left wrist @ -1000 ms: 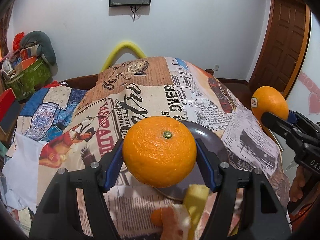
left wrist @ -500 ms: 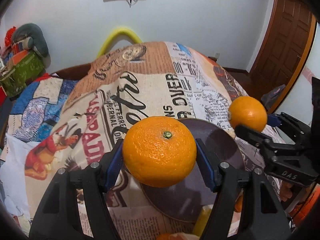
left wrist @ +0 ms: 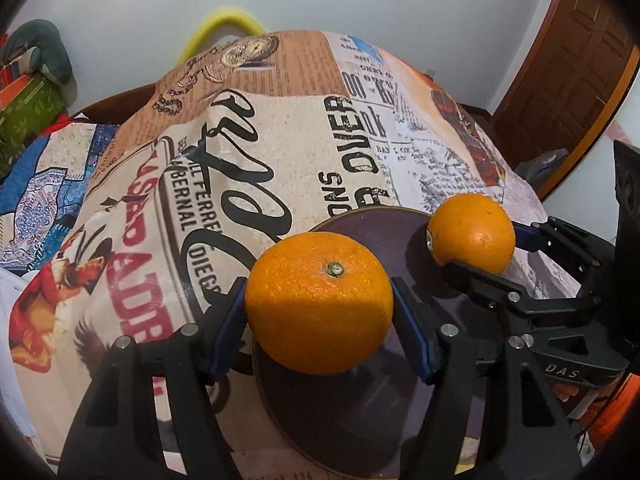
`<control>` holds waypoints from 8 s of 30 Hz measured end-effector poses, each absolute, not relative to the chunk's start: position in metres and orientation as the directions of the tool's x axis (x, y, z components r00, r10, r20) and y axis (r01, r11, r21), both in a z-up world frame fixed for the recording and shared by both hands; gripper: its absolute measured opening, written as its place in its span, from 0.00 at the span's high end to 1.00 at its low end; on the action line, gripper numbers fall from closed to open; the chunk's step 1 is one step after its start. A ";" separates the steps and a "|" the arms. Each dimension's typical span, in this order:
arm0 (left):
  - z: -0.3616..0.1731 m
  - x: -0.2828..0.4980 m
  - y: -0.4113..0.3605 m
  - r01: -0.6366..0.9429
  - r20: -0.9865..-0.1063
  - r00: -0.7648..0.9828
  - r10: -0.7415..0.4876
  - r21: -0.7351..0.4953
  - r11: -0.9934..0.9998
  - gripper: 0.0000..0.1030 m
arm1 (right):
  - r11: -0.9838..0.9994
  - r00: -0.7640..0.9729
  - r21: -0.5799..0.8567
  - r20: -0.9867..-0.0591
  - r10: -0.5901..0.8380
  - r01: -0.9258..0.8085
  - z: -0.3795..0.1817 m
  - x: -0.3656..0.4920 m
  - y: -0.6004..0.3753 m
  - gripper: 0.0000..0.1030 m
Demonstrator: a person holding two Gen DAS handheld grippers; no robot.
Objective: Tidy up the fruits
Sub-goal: 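Lower both held oranges onto the grey plate and open both tools, then grasp a pomelo wedge with the left tool while the right tool approaches a corn cob, then grasp and lift the pale green corn cob with the right tool while left lifts the wedge, then lower the pomelo wedge and corn cob onto the grey plate and open both tools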
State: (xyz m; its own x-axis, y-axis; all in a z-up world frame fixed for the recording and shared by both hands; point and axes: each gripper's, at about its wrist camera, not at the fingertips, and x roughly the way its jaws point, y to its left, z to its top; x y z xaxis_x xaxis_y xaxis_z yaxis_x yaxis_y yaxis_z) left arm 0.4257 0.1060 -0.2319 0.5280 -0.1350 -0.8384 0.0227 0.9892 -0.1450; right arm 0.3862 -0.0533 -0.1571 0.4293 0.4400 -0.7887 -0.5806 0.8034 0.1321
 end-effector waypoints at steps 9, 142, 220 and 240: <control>-0.240 0.428 0.099 0.046 -0.858 0.499 -0.123 -0.115 0.992 0.34 | 0.805 0.415 0.127 -0.805 0.425 -0.579 -0.168 0.394 -0.050 0.41; -0.222 0.179 0.092 0.004 -0.851 0.517 -0.087 -0.100 0.995 0.78 | 0.893 0.366 0.349 -0.822 0.437 -0.283 -0.178 0.216 -0.148 0.48; -0.175 0.333 0.073 0.050 -0.719 0.677 -0.159 -0.170 0.984 0.78 | 0.770 0.418 0.263 -0.715 0.560 -0.582 -0.108 0.310 -0.081 0.67; -0.199 0.368 0.078 0.053 -0.741 0.647 -0.180 -0.191 0.980 0.78 | 0.740 0.363 0.274 -0.734 0.574 -0.615 -0.134 0.346 -0.050 0.66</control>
State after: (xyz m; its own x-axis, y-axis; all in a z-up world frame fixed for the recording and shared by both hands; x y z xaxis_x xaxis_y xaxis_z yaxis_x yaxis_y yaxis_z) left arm 0.3677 0.0780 -0.1985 0.6466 -0.1798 -0.7413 0.0532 0.9801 -0.1914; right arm 0.3457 -0.0499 -0.1342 0.3633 0.5739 -0.7339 -0.6149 0.7395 0.2738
